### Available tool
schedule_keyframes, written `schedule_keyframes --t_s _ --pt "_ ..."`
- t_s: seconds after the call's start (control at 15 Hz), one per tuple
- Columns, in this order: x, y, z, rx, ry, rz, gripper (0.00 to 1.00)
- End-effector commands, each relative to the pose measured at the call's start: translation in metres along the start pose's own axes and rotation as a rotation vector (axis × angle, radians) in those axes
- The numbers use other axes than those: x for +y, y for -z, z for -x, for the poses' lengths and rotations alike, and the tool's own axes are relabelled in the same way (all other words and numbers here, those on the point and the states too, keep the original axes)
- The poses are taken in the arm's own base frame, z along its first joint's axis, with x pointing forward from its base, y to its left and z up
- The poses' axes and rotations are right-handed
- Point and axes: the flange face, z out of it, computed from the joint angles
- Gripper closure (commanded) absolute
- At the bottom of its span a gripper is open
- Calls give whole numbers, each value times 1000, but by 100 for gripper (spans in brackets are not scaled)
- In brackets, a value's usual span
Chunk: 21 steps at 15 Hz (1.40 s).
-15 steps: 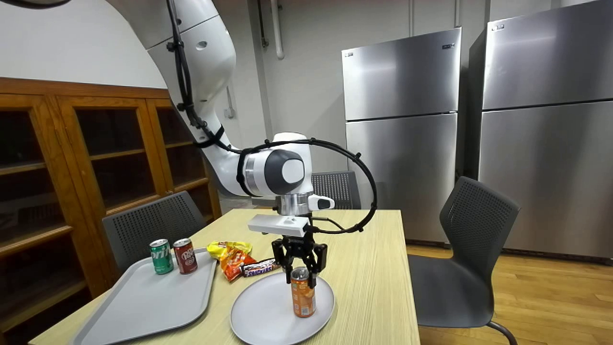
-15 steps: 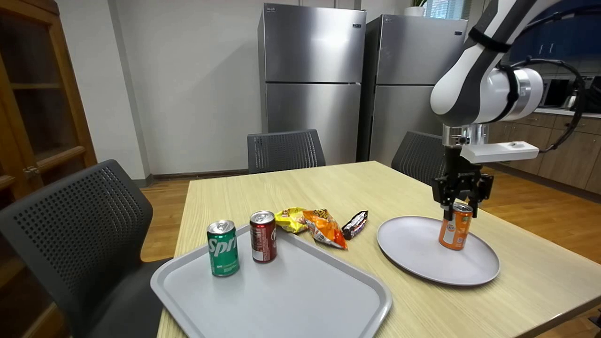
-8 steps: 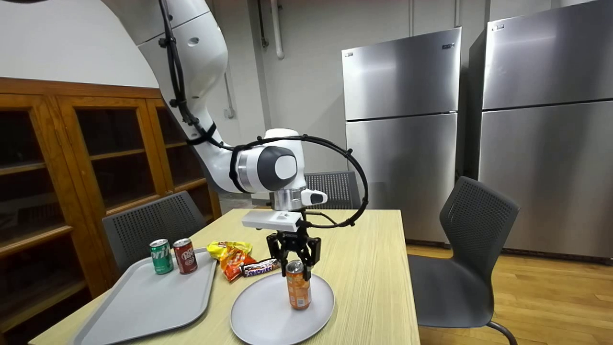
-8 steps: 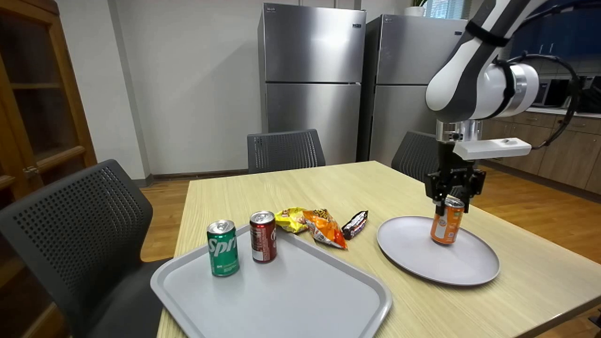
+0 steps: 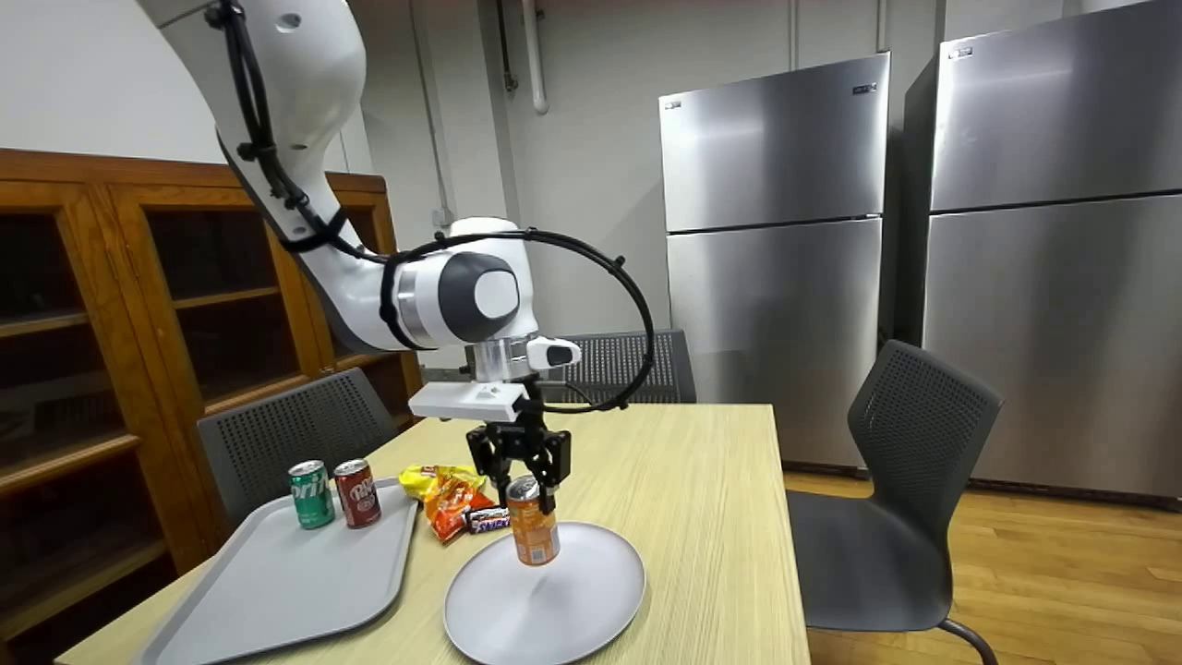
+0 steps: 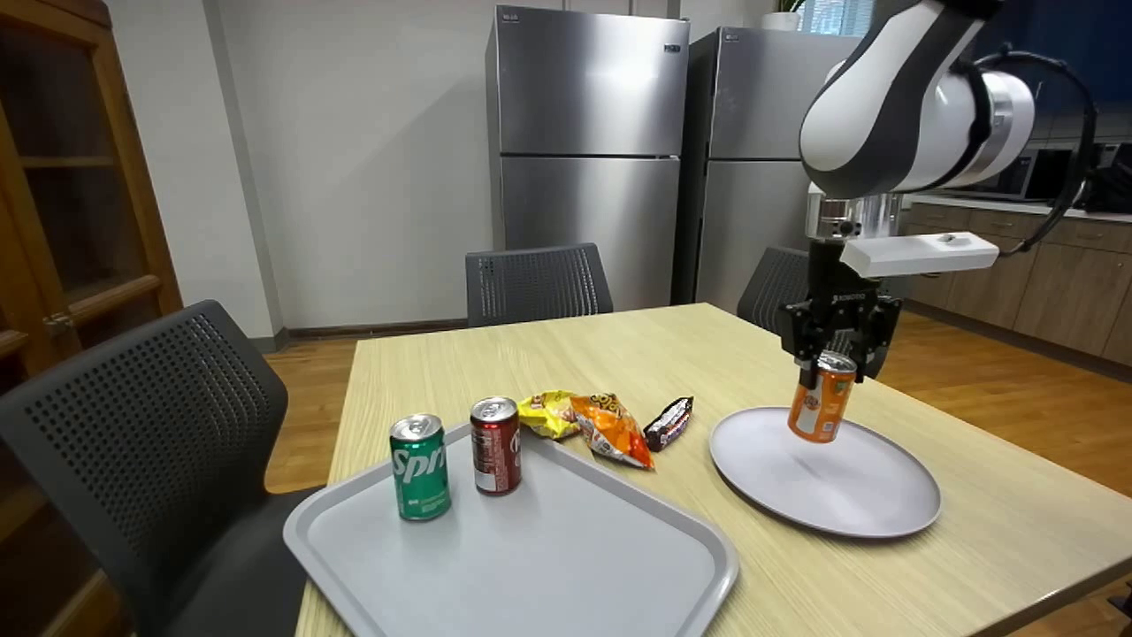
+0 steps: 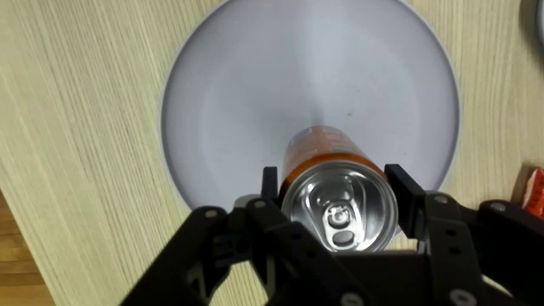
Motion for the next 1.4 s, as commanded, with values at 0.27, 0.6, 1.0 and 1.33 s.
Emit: schedule_keyframes --t_s 0.27,0.6,1.0,1.33 --pt "-66 41 50 57 107 3 62" --pt "-111 51 69 69 230 1 62" --pt "-159 56 83 80 371 -5 62" --pt "-183 55 88 81 479 -17 62"
